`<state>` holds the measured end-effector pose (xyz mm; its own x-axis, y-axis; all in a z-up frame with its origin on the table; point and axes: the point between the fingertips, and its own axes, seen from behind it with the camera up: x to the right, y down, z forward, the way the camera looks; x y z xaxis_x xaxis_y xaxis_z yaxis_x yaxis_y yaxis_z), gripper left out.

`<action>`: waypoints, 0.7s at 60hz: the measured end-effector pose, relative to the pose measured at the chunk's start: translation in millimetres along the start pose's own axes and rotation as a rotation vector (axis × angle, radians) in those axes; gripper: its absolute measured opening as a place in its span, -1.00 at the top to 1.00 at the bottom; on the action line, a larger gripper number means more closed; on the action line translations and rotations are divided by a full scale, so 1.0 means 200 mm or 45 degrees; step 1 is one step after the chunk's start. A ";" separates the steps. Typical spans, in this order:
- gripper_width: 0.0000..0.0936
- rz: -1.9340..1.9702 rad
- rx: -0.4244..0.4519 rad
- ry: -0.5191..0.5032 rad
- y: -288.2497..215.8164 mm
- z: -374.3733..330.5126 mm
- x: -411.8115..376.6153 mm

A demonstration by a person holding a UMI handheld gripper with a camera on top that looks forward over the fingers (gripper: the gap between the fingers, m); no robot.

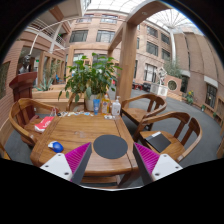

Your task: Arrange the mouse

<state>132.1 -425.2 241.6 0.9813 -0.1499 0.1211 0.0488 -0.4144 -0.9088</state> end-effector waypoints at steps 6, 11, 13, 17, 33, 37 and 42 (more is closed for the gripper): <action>-0.82 0.002 -0.044 0.008 0.09 0.03 -0.01; -0.82 -0.011 -0.093 0.006 0.23 0.15 -0.09; -0.82 -0.020 -0.114 -0.003 0.30 0.19 -0.13; -0.82 -0.033 -0.160 -0.036 0.43 0.26 -0.23; -0.82 -0.129 -0.277 -0.323 0.75 0.57 -0.96; -0.82 -0.136 -0.277 -0.374 0.75 0.67 -1.12; -0.82 -0.140 -0.288 -0.438 0.76 0.77 -1.30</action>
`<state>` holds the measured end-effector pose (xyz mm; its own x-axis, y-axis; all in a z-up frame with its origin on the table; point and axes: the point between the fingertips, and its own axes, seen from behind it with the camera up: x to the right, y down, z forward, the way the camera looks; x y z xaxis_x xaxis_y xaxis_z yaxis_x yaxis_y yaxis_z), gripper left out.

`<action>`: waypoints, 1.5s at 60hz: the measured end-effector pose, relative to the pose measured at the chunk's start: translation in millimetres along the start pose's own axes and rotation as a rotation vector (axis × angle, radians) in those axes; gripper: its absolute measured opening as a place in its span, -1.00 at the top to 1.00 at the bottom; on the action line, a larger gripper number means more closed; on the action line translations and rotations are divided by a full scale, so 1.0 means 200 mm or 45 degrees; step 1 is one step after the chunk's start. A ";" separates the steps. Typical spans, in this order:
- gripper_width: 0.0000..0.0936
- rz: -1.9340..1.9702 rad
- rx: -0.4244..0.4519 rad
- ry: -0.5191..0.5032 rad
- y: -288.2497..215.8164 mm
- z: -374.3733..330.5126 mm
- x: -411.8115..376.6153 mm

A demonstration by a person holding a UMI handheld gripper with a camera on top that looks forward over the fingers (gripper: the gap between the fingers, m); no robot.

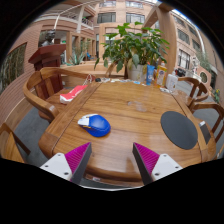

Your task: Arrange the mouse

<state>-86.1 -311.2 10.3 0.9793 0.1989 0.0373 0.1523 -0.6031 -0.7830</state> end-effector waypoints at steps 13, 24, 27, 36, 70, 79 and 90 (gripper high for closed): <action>-0.83 -0.082 0.006 -0.050 -0.13 0.32 -0.15; -0.82 -0.104 0.037 -0.032 -0.29 0.52 -0.17; -0.77 -0.095 0.037 -0.030 -0.32 0.56 -0.17; -0.14 -0.010 0.029 -0.081 -0.37 0.64 -0.22; 0.21 0.099 0.663 -0.055 -1.35 -0.21 0.36; 0.21 0.142 0.522 0.180 -1.15 -0.07 0.98; 0.21 0.185 0.139 0.333 -0.46 0.29 1.39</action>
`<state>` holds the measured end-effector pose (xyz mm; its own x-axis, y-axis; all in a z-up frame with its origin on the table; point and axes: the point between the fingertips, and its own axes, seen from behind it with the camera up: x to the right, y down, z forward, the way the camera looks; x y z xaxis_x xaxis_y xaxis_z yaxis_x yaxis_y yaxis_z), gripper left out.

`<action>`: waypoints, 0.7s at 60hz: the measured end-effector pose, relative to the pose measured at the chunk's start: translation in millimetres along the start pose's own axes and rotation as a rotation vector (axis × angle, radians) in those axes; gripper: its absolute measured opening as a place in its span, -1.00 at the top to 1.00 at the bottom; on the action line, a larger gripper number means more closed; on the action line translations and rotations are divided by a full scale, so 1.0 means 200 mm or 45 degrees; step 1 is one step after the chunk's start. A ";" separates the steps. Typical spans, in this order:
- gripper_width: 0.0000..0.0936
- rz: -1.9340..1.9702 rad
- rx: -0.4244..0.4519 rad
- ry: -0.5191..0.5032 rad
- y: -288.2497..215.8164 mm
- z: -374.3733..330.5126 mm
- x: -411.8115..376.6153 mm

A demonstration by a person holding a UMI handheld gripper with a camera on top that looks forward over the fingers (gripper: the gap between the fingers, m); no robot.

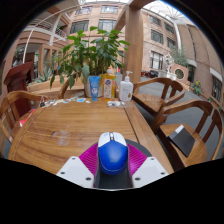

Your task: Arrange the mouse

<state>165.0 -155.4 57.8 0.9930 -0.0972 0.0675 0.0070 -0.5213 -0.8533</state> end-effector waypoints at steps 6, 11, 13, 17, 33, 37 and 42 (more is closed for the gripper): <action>0.13 0.021 -0.124 0.027 0.26 0.09 0.09; 0.00 0.056 -0.148 -0.007 0.31 0.12 0.07; -0.07 0.061 -0.148 -0.018 0.32 0.12 0.07; -0.25 0.068 -0.165 -0.022 0.31 0.10 0.07; -0.82 0.021 -0.016 0.009 0.07 -0.34 0.07; -0.83 0.019 0.001 0.018 0.05 -0.47 0.06; -0.82 0.013 -0.003 0.034 0.05 -0.62 0.06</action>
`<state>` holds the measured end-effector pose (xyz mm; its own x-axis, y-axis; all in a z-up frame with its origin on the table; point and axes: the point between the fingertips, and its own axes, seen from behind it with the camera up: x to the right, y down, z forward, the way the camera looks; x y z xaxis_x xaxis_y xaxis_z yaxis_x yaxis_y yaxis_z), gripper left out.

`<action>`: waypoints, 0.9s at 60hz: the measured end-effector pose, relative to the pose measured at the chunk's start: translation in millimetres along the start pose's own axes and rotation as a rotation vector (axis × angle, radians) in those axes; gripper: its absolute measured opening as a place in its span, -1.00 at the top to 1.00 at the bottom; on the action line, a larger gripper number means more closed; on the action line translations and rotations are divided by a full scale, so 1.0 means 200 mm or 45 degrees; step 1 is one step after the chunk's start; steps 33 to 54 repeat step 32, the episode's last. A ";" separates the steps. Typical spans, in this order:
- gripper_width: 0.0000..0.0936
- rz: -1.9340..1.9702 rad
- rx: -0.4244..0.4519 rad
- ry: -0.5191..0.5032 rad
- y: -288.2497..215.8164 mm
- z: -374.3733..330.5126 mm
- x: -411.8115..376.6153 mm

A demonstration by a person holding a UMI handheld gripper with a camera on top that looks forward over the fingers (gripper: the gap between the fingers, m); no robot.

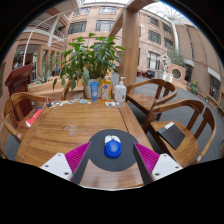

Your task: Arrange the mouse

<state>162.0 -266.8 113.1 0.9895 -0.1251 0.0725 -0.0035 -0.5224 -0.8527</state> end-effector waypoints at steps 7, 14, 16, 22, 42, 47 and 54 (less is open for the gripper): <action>-0.82 -0.007 0.003 0.007 0.04 -0.18 0.00; -0.82 -0.016 0.013 0.037 0.06 -0.35 0.04; -0.82 -0.012 0.020 0.039 0.07 -0.38 0.05; -0.82 -0.005 0.040 0.039 0.07 -0.47 0.07; -0.82 -0.028 0.049 0.044 0.08 -0.55 0.10; -0.82 -0.028 0.049 0.044 0.08 -0.55 0.10; -0.82 -0.028 0.049 0.044 0.08 -0.55 0.10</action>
